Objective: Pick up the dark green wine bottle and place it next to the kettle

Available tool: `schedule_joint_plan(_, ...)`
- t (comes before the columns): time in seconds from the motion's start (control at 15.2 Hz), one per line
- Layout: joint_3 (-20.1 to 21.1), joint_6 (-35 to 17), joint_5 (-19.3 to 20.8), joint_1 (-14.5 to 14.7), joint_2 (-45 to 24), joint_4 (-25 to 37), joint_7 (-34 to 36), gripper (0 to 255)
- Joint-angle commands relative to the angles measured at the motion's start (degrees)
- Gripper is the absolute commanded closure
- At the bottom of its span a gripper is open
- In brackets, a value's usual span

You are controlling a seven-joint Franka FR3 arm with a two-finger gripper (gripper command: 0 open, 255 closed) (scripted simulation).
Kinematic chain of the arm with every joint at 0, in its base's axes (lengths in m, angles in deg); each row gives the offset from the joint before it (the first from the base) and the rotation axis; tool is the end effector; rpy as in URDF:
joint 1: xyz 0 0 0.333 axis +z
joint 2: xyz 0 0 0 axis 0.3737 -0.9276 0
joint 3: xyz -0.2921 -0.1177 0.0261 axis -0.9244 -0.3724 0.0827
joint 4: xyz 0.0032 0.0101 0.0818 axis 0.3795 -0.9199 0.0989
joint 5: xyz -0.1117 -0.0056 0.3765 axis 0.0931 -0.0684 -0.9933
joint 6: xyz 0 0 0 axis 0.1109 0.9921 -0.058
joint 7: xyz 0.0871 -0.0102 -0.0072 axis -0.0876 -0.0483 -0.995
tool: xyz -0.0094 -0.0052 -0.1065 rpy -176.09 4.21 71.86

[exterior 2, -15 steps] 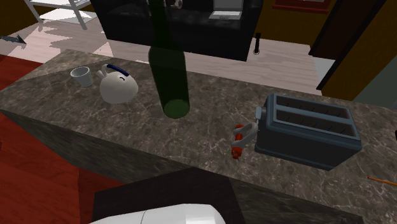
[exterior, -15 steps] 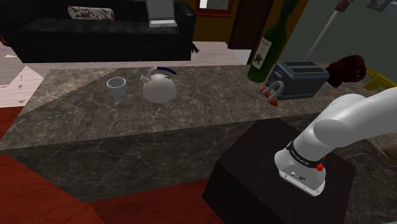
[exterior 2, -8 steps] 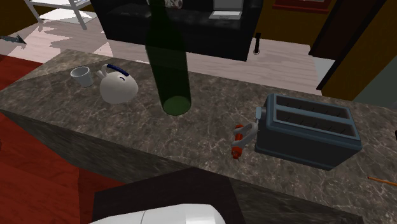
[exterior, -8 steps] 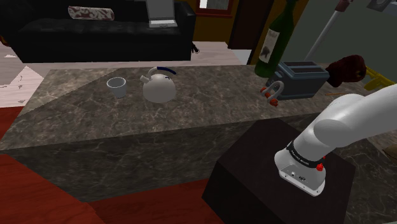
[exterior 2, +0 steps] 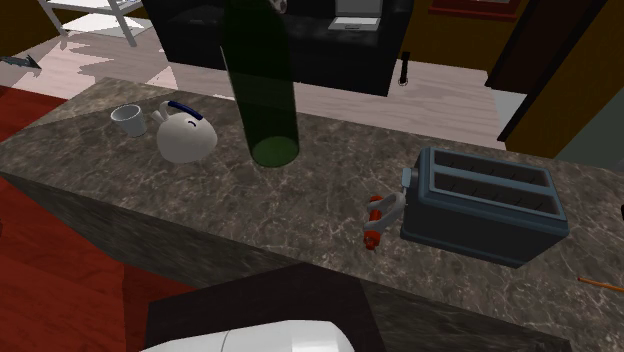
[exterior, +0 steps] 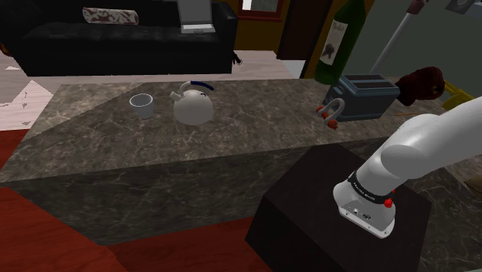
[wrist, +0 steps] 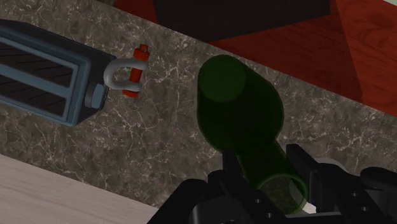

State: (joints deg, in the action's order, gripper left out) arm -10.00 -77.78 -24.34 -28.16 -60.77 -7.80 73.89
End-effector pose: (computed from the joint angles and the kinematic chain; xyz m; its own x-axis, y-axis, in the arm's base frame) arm 0.3402 -0.0857 0.7872 0.9907 -0.1318 0.0350 -0.1332 -0.9902 0.0422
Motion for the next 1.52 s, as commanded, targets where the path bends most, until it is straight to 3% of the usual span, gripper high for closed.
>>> schedule_joint_plan(0.0, 0.0, 1.7, -0.1, 0.0, -1.3, 2.9, -0.1, 255)
schedule_joint_plan(0.73, -0.3, 12.6, -0.3, 0.0, -10.5, 23.1, -1.2, 255)
schedule_joint_plan(1.45, 4.9, -0.1, -1.7, 3.0, -18.3, 17.8, 8.2, 255)
